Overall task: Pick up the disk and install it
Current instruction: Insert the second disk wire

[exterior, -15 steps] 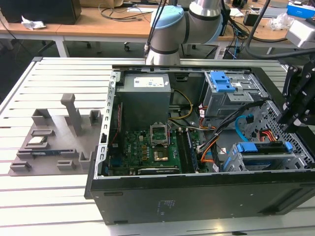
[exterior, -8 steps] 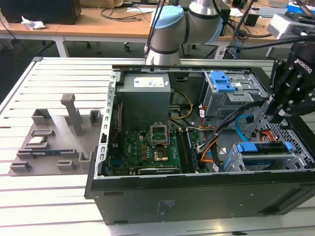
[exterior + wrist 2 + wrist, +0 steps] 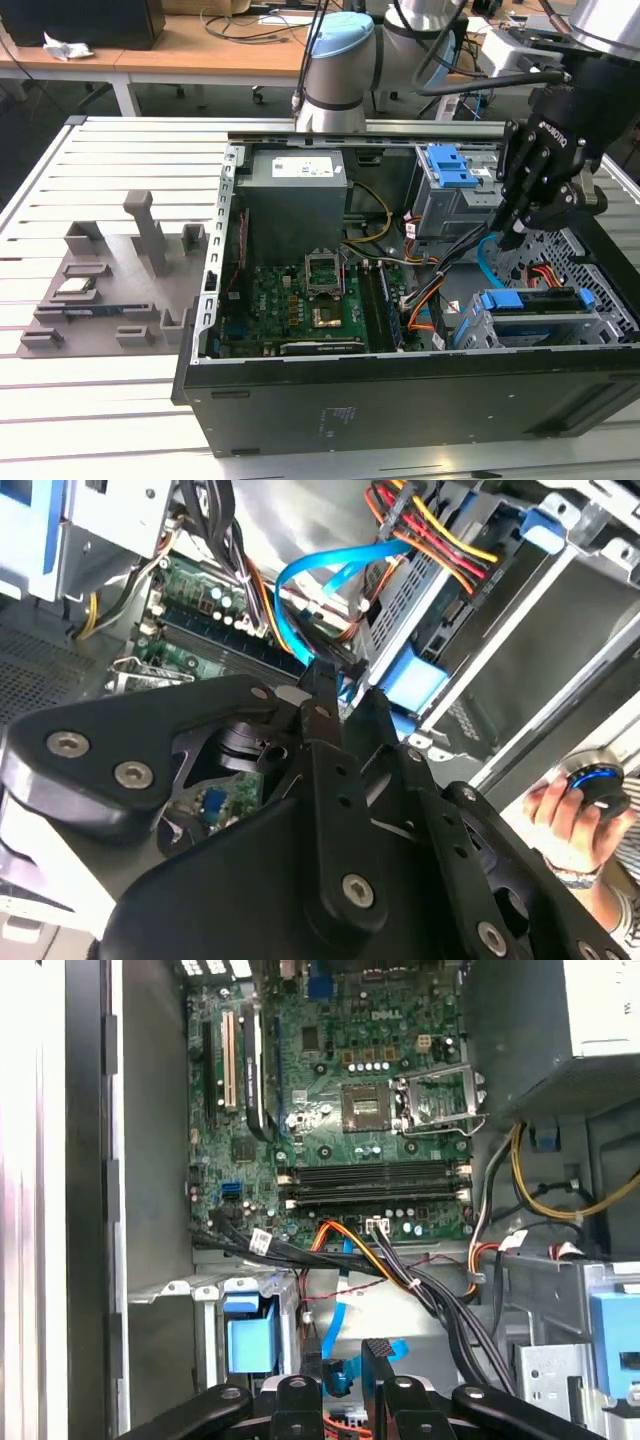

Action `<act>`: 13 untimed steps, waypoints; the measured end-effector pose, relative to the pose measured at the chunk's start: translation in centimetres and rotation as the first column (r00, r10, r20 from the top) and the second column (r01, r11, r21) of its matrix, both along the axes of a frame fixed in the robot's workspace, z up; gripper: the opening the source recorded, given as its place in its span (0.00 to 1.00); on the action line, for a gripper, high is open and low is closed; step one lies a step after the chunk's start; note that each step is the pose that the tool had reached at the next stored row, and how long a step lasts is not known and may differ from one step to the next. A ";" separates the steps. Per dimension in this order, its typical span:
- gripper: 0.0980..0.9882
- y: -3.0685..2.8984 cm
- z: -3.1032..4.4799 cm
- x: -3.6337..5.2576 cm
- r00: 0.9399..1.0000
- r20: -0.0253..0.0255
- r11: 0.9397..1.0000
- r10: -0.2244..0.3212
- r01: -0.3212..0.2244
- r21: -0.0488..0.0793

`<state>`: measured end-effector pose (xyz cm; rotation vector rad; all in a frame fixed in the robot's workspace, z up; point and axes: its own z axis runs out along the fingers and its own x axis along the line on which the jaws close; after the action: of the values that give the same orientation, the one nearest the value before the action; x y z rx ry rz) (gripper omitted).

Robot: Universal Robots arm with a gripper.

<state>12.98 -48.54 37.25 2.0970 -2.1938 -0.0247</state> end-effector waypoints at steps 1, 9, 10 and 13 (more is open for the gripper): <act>0.23 0.00 -0.06 0.00 1.000 0.000 1.000 0.029 -0.029 0.000; 0.07 -0.01 -0.14 -0.01 0.997 0.000 0.997 0.081 -0.081 -0.001; 0.07 -0.01 -0.14 -0.01 0.997 0.000 0.997 0.082 -0.082 -0.001; 0.07 -0.01 -0.14 -0.01 0.997 0.000 0.997 0.083 -0.083 -0.001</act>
<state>12.97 -48.55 37.11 2.1860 -2.1038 -0.0174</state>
